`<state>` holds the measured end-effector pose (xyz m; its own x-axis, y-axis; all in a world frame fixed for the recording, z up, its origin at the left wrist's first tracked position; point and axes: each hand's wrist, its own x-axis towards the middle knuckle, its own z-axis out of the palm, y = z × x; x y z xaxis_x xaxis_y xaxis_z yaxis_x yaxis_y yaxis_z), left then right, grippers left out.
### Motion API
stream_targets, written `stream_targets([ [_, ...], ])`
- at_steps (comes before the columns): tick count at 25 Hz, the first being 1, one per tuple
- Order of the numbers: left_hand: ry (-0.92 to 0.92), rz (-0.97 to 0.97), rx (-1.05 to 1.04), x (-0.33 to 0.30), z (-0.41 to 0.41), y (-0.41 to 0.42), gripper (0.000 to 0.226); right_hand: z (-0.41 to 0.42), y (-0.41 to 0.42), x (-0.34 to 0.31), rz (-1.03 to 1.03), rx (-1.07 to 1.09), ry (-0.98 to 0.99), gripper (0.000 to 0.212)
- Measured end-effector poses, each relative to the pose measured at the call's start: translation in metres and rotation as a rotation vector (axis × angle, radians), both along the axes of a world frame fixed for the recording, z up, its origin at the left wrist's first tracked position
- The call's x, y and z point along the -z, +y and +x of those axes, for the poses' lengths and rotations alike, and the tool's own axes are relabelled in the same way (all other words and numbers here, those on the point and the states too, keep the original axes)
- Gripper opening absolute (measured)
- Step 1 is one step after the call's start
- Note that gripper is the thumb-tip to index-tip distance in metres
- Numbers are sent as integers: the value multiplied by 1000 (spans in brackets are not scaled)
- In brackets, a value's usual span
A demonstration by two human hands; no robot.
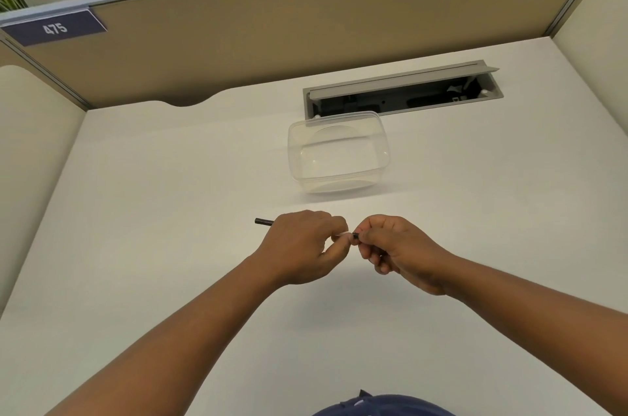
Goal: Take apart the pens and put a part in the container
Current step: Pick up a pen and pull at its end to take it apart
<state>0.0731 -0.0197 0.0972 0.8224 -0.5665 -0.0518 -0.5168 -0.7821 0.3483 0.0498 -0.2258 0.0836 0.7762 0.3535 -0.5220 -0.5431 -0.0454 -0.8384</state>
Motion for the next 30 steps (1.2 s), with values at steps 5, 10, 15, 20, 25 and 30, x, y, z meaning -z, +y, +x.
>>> stream_targets([
  [5,6,-3,-9,4,-7,-2,32,-6,-1,1,9,10,2,20],
  [10,-103,24,-15,8,-13,-3,36,-13,-1,0,32,7,15,20],
  [15,-151,14,-1,9,-17,-3,36,-12,1,-1,89,-25,154,22],
  [20,-150,1,4,14,-20,0,33,-13,2,0,73,-112,190,30],
  [25,-93,-17,-25,19,-23,0,32,-15,4,5,-2,-85,115,33],
  [30,4,-44,7,23,-22,-3,35,-18,4,10,-171,-57,1,37],
])
